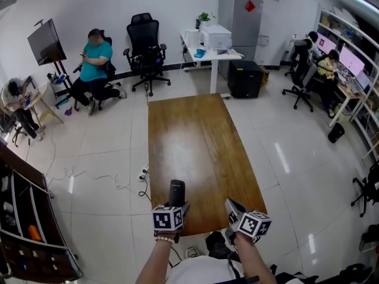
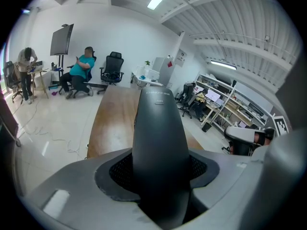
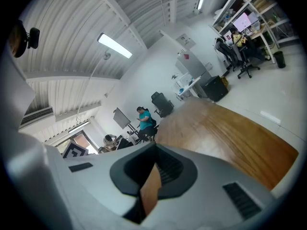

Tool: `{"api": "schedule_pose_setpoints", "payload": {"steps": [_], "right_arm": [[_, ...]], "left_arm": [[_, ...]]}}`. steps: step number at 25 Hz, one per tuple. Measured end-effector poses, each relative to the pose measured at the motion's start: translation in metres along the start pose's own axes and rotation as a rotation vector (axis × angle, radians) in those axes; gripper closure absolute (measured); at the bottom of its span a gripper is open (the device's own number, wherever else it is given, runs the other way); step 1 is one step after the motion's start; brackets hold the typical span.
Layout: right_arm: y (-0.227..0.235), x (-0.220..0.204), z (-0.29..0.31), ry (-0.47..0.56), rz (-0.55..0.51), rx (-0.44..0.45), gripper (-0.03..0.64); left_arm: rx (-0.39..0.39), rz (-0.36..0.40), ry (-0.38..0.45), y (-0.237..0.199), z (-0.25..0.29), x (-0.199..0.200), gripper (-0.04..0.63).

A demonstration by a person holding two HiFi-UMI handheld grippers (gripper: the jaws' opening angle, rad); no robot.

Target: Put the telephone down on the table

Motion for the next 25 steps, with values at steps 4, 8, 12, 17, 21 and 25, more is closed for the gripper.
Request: {"api": "schedule_pose_setpoints", "payload": {"steps": [4,8,12,17,21,25], "right_arm": [[0.006,0.006,0.012,-0.02,-0.003,0.019,0.617],[0.018,0.01,0.023,-0.053,0.0,0.035,0.617],[0.034,0.025,0.033,-0.067,0.001,0.045,0.617],[0.057,0.045,0.044,-0.078,0.009,0.051,0.617],[0.08,0.052,0.052,-0.104,0.024,0.052,0.617],[0.094,0.056,0.059,-0.134,0.046,0.059,0.617]], "left_arm": [[0.013,-0.002,-0.01,0.0,0.015,0.006,0.318],[0.025,-0.022,-0.038,0.001,0.036,0.008,0.318],[0.049,-0.036,-0.063,0.005,0.055,0.011,0.318],[0.07,-0.049,-0.093,0.011,0.082,0.017,0.318],[0.091,-0.05,-0.133,0.018,0.108,0.018,0.318],[0.113,-0.053,-0.199,0.025,0.126,0.012,0.318]]}}
Point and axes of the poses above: the fingertips, and each gripper's own axes: z forward along the fingers, y to its right, x out of its top, the point moved 6 cm from there along -z, backward along the fingers, and after that the axes turned 14 degrees about x, right-handed, at the moved point
